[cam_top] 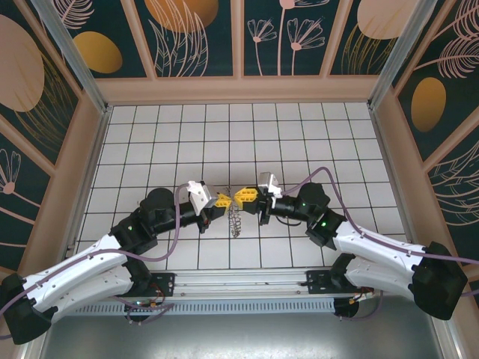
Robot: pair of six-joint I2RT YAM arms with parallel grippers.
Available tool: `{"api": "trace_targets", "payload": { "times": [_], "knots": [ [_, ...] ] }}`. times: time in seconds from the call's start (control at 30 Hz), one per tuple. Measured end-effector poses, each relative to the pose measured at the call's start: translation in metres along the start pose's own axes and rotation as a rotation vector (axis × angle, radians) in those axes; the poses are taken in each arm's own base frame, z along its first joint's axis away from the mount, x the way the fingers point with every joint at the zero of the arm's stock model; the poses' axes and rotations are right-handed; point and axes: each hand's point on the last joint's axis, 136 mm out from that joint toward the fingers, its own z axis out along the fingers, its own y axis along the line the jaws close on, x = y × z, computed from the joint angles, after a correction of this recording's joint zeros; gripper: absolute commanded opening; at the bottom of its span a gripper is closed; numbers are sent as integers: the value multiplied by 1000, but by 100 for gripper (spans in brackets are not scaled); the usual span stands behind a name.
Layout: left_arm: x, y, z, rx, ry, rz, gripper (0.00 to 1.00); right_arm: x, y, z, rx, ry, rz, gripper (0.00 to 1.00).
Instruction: Put the keys on the keyring
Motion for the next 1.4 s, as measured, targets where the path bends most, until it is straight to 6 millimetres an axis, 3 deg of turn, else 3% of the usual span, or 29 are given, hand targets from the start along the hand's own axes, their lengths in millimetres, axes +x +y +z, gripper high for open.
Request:
{"api": "trace_targets", "payload": {
  "times": [0.57, 0.97, 1.2, 1.4],
  "knots": [
    [-6, 1, -3, -8, -21, 5, 0, -2, -2, -1, 5, -13, 34, 0],
    [-6, 0, -2, 0, -24, 7, 0, 11, -11, -4, 40, 40, 61, 28],
    [-7, -3, -2, 18, -26, 12, 0, 12, -7, -13, 45, 71, 16, 35],
    [-10, -17, -5, 93, -38, 20, 0, -4, 11, -23, -20, 48, -88, 38]
  ]
}}
